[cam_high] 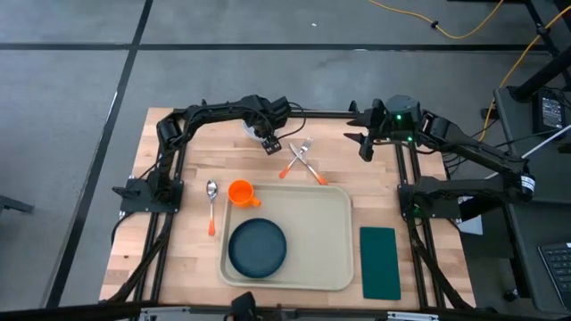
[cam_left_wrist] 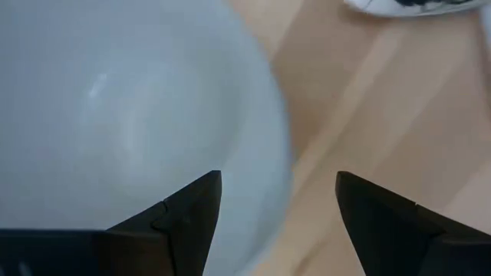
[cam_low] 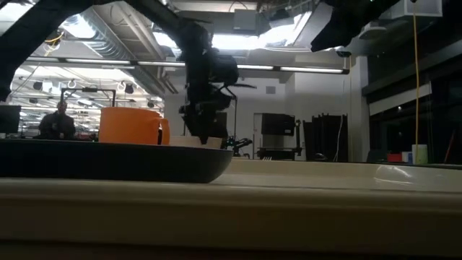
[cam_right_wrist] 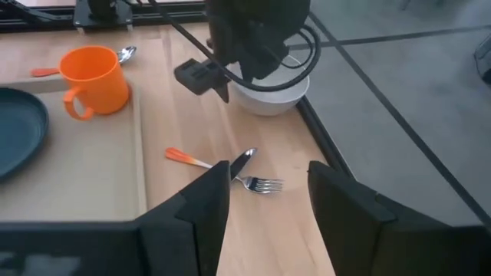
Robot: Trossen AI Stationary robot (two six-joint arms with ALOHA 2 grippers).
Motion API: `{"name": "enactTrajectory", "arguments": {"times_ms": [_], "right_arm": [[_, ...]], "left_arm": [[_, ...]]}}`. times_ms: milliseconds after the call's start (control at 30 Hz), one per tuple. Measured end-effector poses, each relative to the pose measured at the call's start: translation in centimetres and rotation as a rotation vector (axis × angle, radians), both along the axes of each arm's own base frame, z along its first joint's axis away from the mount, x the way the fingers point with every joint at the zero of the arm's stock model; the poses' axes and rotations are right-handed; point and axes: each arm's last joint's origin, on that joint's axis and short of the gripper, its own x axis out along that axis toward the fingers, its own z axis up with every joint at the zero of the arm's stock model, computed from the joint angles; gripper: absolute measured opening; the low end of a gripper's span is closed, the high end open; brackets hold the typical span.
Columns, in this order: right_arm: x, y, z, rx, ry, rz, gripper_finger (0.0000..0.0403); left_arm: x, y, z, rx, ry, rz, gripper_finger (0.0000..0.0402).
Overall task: Set up tray
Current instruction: Put the white bowl on the black plate
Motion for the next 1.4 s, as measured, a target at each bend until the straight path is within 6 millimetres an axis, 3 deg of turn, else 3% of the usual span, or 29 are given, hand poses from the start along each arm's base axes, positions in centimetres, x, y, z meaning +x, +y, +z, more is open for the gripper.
{"name": "enactTrajectory", "arguments": {"times_ms": [267, 400, 667, 867, 1067, 1400], "right_arm": [[0.1, 0.0, 0.1, -0.021, -0.005, 0.011, 0.0181], [0.1, -0.1, 0.2, -0.028, -0.019, 0.011, 0.0181], [0.2, -0.1, 0.4, -0.035, -0.036, 0.01, 0.0181], [0.2, -0.1, 0.4, -0.036, -0.038, 0.009, 0.0181], [0.2, -0.1, 0.4, -0.041, -0.04, 0.011, 0.0181], [0.3, -0.1, 0.4, -0.039, -0.038, 0.011, 0.0181]], "left_arm": [[-0.6, 0.4, -1.7, 0.003, -0.01, 0.043, 0.0237], [-0.7, 0.2, -2.1, -0.006, 0.001, 0.048, 0.0184], [-0.8, -0.2, -2.3, -0.077, -0.033, 0.067, 0.0018], [-0.3, -1.4, -1.8, -0.096, -0.048, 0.051, 0.0006], [0.9, -4.0, 1.1, -0.115, -0.112, -0.003, 0.0002], [2.3, -10.9, 10.2, -0.036, -0.309, -0.094, 0.0002]]}}
